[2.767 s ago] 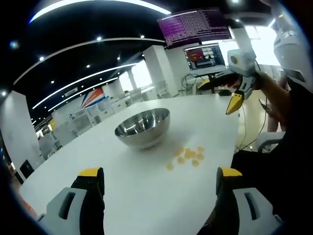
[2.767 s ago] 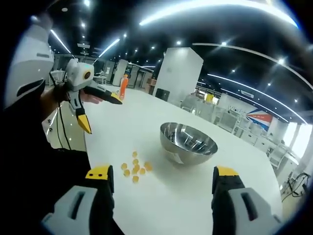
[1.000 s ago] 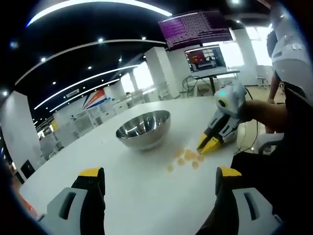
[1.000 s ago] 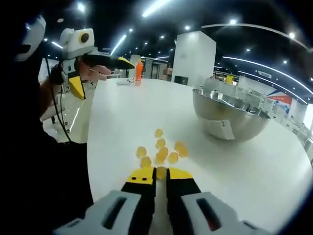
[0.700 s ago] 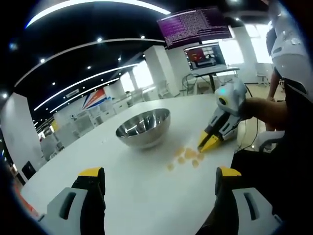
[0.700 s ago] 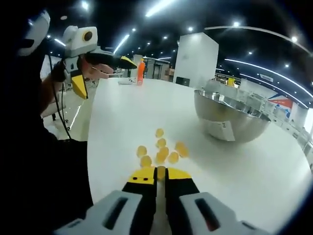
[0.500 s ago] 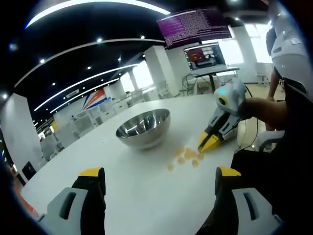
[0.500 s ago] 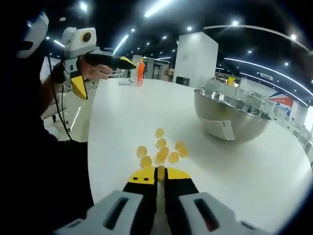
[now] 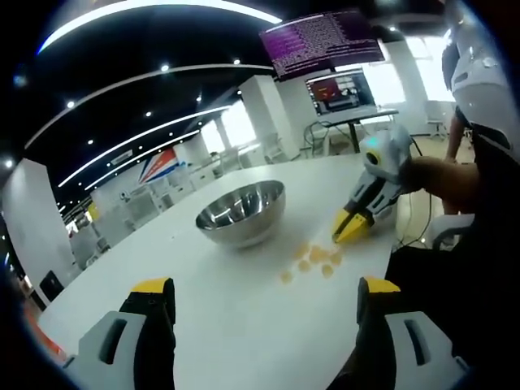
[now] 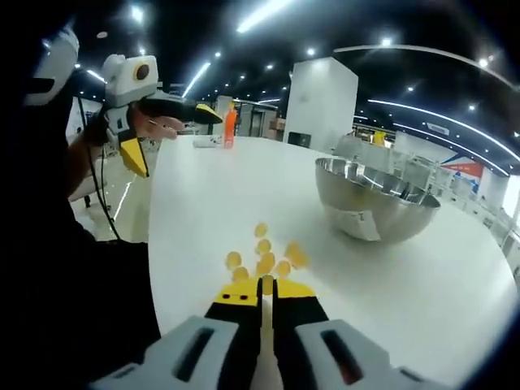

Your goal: Pick up the QQ candy scattered on the table and place it into the stainless steel bowl on the table

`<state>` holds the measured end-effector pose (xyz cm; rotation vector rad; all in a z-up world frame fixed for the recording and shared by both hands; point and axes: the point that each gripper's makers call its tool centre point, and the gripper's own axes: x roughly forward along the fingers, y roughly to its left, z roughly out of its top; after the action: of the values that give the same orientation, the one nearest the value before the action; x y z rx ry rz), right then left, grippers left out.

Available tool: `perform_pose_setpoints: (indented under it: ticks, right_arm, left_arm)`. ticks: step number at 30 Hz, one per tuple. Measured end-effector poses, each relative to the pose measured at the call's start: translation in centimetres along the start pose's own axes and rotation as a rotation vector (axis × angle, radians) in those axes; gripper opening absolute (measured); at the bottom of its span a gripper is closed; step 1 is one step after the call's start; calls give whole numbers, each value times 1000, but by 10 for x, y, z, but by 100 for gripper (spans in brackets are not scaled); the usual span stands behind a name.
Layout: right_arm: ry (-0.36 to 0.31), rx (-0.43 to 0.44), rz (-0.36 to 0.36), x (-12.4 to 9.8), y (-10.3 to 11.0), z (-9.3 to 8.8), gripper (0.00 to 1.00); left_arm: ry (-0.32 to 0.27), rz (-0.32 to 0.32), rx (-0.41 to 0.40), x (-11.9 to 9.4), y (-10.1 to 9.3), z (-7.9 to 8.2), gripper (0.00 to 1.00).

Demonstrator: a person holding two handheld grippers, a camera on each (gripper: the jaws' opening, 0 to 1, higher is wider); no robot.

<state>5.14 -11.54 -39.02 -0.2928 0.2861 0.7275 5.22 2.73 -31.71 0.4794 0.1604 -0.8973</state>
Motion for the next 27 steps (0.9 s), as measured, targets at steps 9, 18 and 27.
perform_pose_setpoints:
  ticks: [9,18,27]
  right_arm:
    - [-81,43,-22,-23,-6,43,4]
    - [-223,78,37,-65,1,108,4]
    - [-317,-11,34,-95,3,168,4]
  left_arm:
    - [-5,3,4,-2,1,1,93]
    - [-4,17,-3,-5,6,-1,93]
    - [-4,21,-5,-5,7,-1,92]
